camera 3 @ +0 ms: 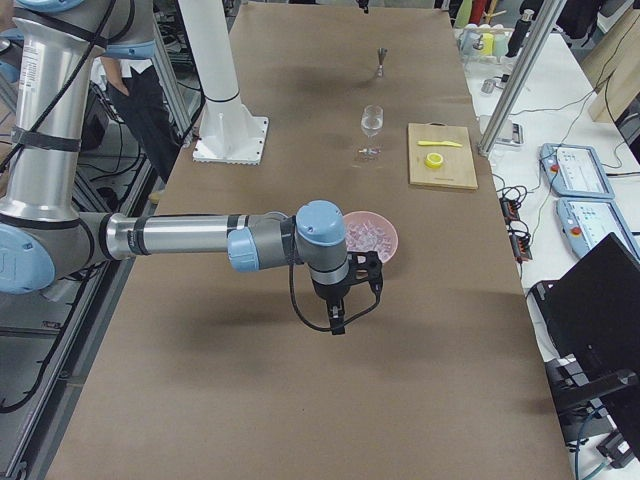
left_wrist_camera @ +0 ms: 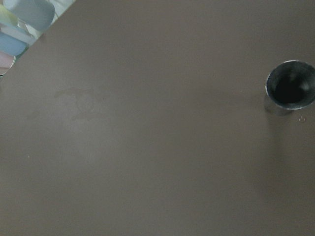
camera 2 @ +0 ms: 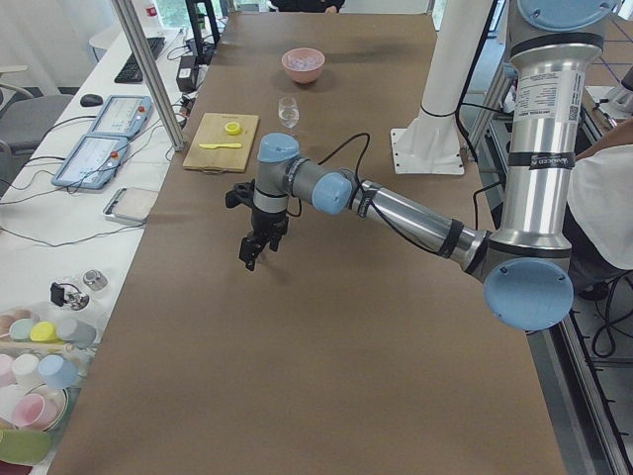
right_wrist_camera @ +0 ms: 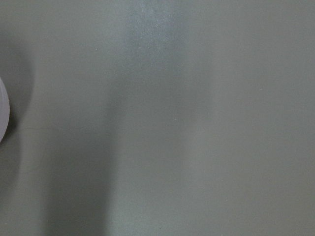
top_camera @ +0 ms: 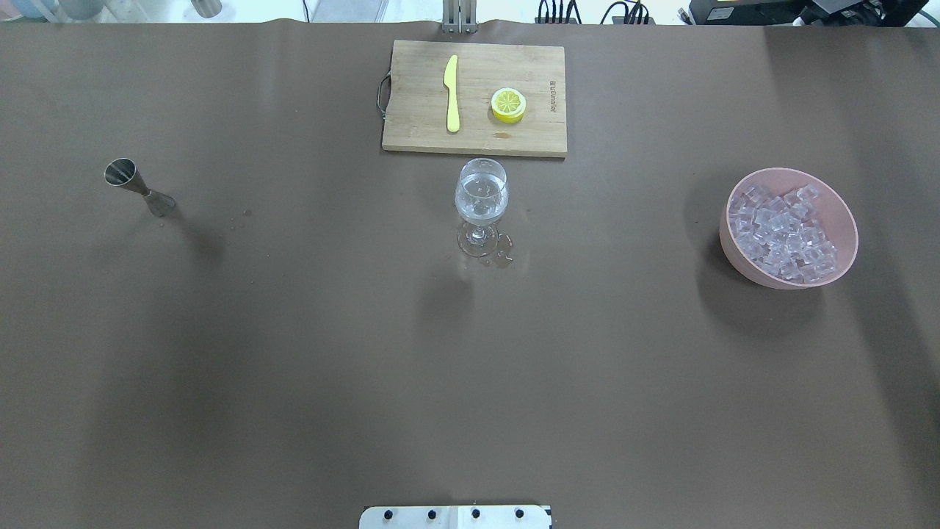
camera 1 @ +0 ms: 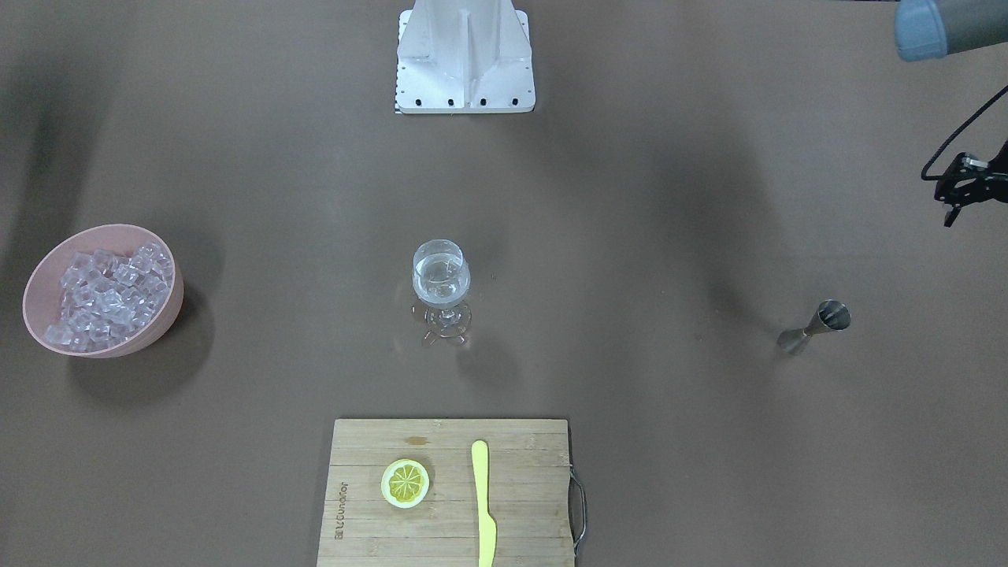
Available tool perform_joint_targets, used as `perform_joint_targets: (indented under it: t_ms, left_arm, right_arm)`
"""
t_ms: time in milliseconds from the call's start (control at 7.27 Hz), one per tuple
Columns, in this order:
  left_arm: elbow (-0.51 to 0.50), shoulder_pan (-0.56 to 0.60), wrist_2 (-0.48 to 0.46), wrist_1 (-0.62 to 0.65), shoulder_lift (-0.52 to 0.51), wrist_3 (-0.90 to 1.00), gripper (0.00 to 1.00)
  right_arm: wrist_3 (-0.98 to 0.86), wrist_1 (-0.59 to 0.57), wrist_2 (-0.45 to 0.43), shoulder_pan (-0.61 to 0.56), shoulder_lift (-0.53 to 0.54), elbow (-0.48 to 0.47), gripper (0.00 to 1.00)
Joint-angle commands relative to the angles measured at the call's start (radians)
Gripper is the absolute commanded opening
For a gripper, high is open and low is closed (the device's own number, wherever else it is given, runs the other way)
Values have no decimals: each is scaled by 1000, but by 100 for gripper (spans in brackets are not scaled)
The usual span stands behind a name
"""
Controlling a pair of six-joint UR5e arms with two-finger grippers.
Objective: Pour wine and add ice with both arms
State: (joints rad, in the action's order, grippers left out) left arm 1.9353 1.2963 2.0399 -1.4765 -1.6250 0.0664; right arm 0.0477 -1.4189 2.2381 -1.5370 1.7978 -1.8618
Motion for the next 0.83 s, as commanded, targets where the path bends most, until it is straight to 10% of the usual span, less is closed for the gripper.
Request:
perform_joint_targets:
  t_ms: [0, 688]
  left_arm:
    - [-69, 154, 89, 252, -61, 30, 98]
    - [-244, 300, 345, 39, 78, 96, 98]
  right_arm:
    - [0, 0, 0, 0, 0, -2, 100]
    - [0, 0, 0, 0, 0, -5, 100]
